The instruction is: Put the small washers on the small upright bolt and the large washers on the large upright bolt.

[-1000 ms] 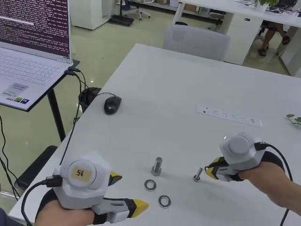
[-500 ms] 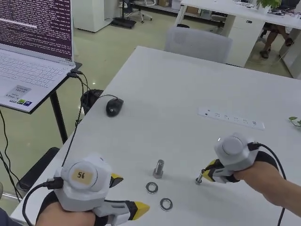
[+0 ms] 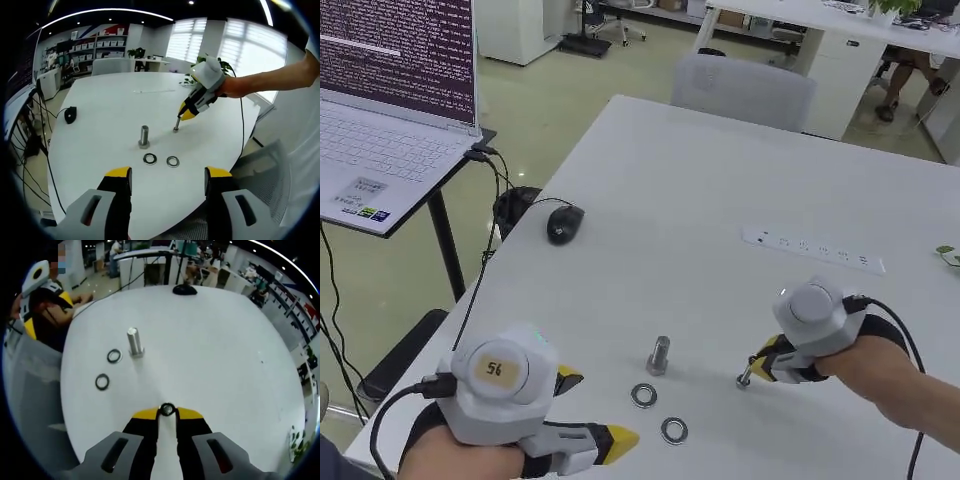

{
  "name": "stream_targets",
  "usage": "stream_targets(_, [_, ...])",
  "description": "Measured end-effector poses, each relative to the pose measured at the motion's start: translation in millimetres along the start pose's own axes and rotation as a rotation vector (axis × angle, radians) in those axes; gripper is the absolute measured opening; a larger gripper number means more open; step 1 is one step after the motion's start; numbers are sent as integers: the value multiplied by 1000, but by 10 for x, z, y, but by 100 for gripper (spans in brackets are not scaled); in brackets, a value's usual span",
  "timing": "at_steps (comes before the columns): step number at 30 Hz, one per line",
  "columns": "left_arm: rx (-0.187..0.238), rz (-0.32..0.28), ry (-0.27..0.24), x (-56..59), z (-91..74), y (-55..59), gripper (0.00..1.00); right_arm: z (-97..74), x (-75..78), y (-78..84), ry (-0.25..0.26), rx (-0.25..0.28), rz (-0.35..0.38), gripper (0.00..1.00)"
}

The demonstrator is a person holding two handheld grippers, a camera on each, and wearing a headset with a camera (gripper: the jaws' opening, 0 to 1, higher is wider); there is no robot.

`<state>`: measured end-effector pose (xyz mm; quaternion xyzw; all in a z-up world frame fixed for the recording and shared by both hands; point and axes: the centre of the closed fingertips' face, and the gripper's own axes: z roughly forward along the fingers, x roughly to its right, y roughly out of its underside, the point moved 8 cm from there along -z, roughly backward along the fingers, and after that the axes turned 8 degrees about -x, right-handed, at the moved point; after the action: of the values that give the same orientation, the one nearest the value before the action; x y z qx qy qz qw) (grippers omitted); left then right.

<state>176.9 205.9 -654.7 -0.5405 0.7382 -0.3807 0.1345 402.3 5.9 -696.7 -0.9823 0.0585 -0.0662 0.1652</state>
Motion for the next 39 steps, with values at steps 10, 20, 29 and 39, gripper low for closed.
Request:
stream_targets(10, [2,-3,-5,-8,-17,5,58,51,-14,13,-11,-14,8,14])
stream_targets(20, [-2,-2,-4,7,-13,14,58,203,-36,96,-28,-30,42,13])
stream_targets(29, [-5,-1,-10,6,-34,17,58,346,-84,201,-29,-34,101,13])
stream_targets(39, [-5,-2,-14,30,-36,27,58,383,-188,307,-57,-25,143,13])
